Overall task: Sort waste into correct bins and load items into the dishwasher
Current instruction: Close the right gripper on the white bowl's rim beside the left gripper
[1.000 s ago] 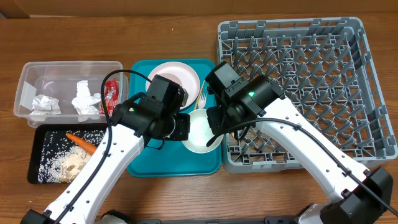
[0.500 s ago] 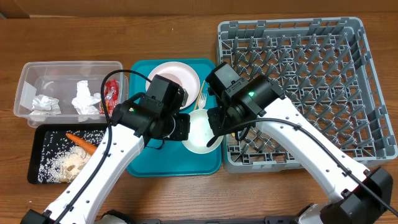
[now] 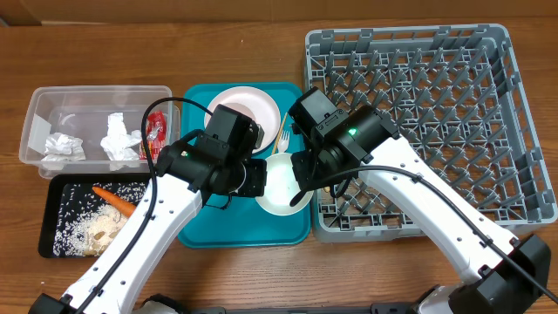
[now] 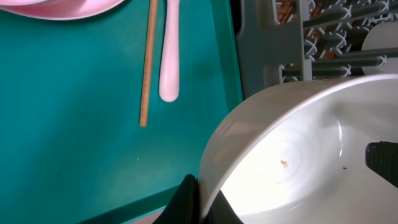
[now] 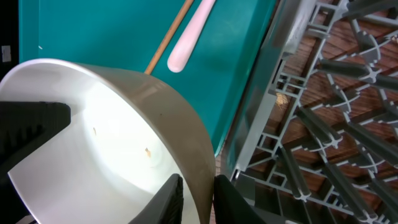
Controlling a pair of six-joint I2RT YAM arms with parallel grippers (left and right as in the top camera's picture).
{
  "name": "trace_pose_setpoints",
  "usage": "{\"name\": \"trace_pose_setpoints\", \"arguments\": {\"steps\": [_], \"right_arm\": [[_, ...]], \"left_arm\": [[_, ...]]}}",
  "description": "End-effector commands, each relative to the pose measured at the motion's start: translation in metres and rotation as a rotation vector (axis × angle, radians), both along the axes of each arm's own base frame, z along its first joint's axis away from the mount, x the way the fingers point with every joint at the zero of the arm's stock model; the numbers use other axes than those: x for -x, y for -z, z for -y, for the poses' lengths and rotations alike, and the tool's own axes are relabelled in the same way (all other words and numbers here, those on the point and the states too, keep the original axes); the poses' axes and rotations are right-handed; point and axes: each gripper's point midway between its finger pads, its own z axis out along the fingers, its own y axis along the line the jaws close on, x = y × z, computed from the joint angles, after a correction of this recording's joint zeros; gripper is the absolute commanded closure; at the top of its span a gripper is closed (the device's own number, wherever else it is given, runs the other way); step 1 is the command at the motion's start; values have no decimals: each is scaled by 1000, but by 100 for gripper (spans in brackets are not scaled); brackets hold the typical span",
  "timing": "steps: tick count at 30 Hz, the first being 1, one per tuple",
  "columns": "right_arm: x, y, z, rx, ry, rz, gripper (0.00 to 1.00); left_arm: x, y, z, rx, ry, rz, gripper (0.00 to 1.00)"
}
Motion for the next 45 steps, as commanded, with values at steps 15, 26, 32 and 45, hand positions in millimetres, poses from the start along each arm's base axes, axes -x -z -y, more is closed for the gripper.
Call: {"name": "trace_pose_setpoints", "arguments": {"steps": [15,26,32,45], "right_arm": [[-3,-6,-2,-6,3,15,85],[-3,-6,-2,-5,3,16,78],[-2,7,-1,4,3,3,77],[-7,-4,-5,-16,3,29,75]], "left_arm": [[-5,-12,3,21,-10,35,93],[-5,-12,3,21,-10,35,94],[-5,-12,3,21,-10,35,93],[-5,-12,3,21,-10,35,93]]}}
